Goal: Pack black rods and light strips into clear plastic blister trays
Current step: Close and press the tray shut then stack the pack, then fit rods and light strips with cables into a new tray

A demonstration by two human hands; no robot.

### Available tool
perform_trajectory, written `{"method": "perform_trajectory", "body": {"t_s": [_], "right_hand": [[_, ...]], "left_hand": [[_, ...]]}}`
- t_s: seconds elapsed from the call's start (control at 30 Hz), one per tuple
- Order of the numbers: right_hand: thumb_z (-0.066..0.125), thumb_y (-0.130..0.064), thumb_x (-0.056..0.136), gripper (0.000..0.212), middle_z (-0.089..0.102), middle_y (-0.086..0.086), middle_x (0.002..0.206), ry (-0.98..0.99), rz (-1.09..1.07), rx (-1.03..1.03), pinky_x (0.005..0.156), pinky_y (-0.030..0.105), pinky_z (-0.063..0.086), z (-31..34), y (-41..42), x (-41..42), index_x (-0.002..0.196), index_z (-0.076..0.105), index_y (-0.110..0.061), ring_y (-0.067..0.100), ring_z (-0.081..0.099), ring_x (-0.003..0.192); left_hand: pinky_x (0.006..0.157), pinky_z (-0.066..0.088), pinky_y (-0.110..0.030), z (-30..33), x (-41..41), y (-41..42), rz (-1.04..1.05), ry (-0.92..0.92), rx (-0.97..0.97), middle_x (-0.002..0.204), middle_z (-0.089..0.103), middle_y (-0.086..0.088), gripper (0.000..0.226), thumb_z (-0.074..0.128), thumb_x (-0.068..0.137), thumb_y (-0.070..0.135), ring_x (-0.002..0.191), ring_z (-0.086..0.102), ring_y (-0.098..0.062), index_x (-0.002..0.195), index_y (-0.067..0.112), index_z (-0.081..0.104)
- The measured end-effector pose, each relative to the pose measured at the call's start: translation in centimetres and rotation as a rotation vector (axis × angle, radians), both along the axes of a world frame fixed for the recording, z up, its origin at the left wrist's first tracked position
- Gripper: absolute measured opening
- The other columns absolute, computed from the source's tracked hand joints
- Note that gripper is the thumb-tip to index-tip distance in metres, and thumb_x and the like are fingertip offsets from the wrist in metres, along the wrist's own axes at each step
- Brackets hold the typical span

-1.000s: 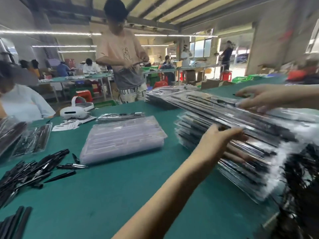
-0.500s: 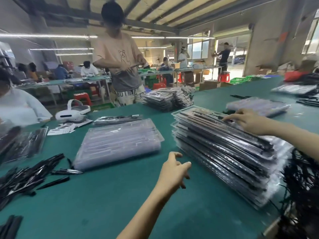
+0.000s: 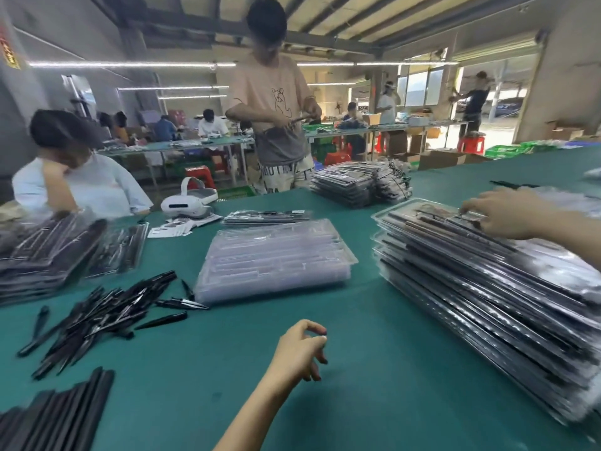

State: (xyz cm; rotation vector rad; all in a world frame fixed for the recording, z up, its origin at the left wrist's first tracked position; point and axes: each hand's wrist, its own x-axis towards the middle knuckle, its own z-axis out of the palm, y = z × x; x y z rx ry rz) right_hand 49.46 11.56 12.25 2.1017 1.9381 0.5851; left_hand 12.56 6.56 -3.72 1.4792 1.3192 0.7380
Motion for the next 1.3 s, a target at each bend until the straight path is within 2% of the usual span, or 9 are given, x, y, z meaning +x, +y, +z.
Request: {"method": "perform_trajectory", "body": {"t_s": [0.23,0.37,0.43,0.5,0.57,0.77,0.9,1.07,1.3], "right_hand": [[0.039,-0.03,0.099,0.036,0.046,0.003,0.14,0.248,0.306,0.119,0.104,0.046,0.039,0.2,3.6,-11.8,0.134,0.048,-0.028,0.023,0.039,0.129],[0.036,-0.031,0.101,0.041,0.044,0.003,0.145,0.306,0.497,-0.054,0.105,0.042,0.036,-5.5,6.6,-22.0,0.141,0.042,-0.024,0.023,0.039,0.132],[0.034,-0.03,0.103,0.045,0.038,0.005,0.148,0.343,0.508,-0.113,0.105,0.042,0.036,-9.3,7.9,-26.3,0.146,0.033,-0.02,0.026,0.039,0.132],[0.032,-0.028,0.103,0.045,0.03,0.006,0.152,0.406,0.488,-0.105,0.105,0.042,0.032,-12.9,9.3,-29.3,0.146,0.027,-0.016,0.027,0.037,0.133],[0.032,-0.027,0.104,0.043,0.026,0.007,0.154,0.425,0.462,-0.035,0.106,0.042,0.027,-15.6,10.6,-31.2,0.145,0.027,-0.015,0.026,0.034,0.135],[0.04,-0.013,0.1,0.031,0.051,0.003,0.126,0.425,0.519,0.151,0.089,0.036,0.034,-19.4,13.1,-31.6,0.128,0.049,-0.02,0.025,0.049,0.116],[0.049,-0.015,0.098,0.02,0.061,0.004,0.112,0.68,0.567,0.198,0.085,0.032,0.038,-19.1,14.4,-31.1,0.111,0.064,-0.013,0.024,0.053,0.11],[0.052,-0.017,0.097,0.015,0.064,0.004,0.108,0.87,0.549,0.126,0.082,0.027,0.04,-18.0,15.0,-31.0,0.099,0.064,-0.007,0.02,0.053,0.104],[0.064,-0.015,0.09,0.014,0.07,0.009,0.101,0.981,0.505,-0.078,0.083,0.029,0.046,-16.0,15.5,-30.7,0.097,0.071,-0.005,0.022,0.062,0.096]], "left_hand": [[0.047,0.044,-0.024,-3.8,-2.2,1.9,0.278,0.032,0.192,0.062,0.056,-0.001,0.016,0.052,0.089,0.005,0.041,0.049,-0.007,0.098,0.016,0.058],[0.084,0.037,-0.026,-4.9,-4.5,4.4,0.464,0.33,0.461,0.102,0.058,0.008,0.031,0.048,0.094,0.015,0.095,0.053,-0.011,0.124,0.023,0.048],[0.106,0.021,-0.023,-6.0,-6.1,5.5,0.444,0.613,0.529,0.139,0.04,0.009,0.045,0.038,0.098,0.022,0.131,0.034,-0.009,0.142,0.024,0.029],[0.116,0.004,-0.028,-6.9,-7.4,6.6,0.389,0.789,0.526,0.155,0.017,0.011,0.052,0.029,0.101,0.026,0.145,0.008,-0.006,0.15,0.024,0.011],[0.117,-0.003,-0.032,-7.6,-7.9,7.6,0.406,0.773,0.53,0.158,0.012,0.009,0.054,0.03,0.101,0.025,0.145,0.003,-0.005,0.151,0.022,0.011],[0.112,0.0,-0.03,-7.8,-9.0,10.9,0.455,0.706,0.74,0.144,0.046,-0.004,0.06,0.067,0.081,0.004,0.136,0.04,-0.021,0.138,0.006,0.048],[0.115,-0.01,-0.034,-8.2,-9.5,12.4,0.431,0.748,0.667,0.159,0.004,0.008,0.065,0.042,0.096,0.023,0.147,-0.001,-0.009,0.152,0.021,0.008],[0.118,-0.007,-0.039,-8.7,-9.5,12.5,0.433,0.817,0.641,0.155,-0.025,0.011,0.078,0.035,0.096,0.029,0.145,-0.015,-0.008,0.142,0.029,-0.028],[0.118,-0.002,-0.039,-9.0,-9.5,12.4,0.447,0.831,0.646,0.158,-0.018,0.01,0.082,0.037,0.095,0.028,0.146,-0.01,-0.009,0.138,0.032,-0.033]]}}
